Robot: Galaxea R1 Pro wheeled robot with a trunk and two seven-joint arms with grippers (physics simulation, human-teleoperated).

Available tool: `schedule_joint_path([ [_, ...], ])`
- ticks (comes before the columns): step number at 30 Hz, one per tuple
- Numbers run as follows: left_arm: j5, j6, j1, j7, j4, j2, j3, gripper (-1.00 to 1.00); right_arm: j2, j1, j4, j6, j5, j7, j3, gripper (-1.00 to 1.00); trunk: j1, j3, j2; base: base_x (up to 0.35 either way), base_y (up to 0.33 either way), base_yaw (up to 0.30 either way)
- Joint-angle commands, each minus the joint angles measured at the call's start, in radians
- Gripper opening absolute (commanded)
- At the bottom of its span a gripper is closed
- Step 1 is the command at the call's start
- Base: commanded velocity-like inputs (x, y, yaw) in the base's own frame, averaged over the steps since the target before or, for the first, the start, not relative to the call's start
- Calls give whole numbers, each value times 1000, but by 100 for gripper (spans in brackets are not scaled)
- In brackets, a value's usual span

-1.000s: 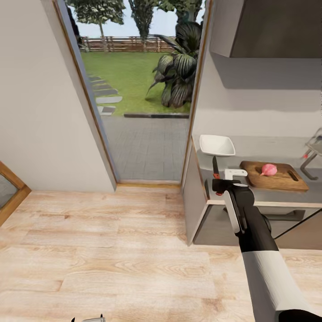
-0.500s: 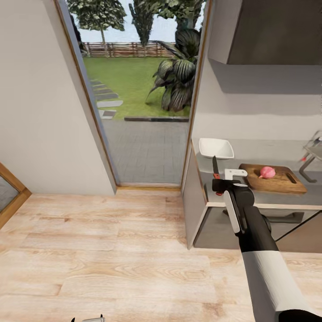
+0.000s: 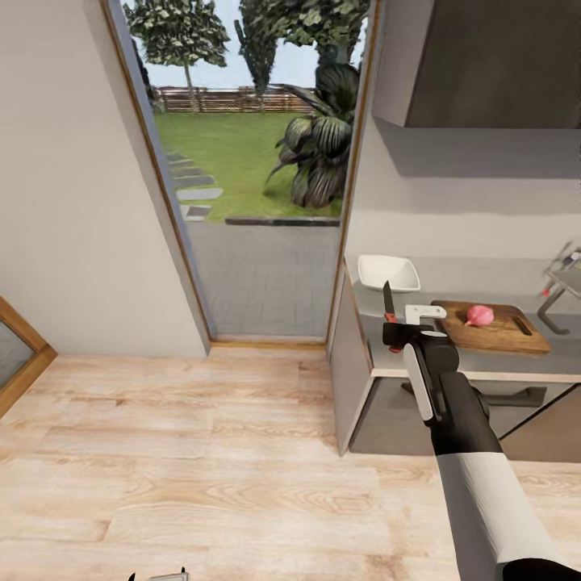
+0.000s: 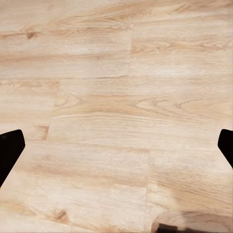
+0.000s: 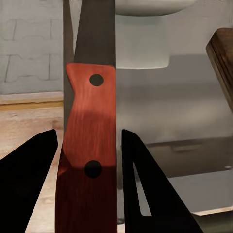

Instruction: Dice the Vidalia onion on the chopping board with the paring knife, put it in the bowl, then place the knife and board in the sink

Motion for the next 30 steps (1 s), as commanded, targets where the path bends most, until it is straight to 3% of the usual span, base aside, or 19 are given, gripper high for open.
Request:
schedule_joint_path([
  [1, 6, -5, -2, 3, 4, -1, -9, 100, 1, -1, -1, 5, -1, -2, -1, -100, 1, 0, -2, 0, 0, 0],
  [8, 6, -4, -2, 3, 4, -1, -9, 100, 1, -1, -1, 5, -2, -2, -1, -100, 1, 5, -2, 0, -130, 0],
  [30, 6, -4, -2, 3, 4, -1, -9, 100, 1, -1, -1, 5, -2, -2, -1, -100, 1, 6, -2, 7, -303, 0],
])
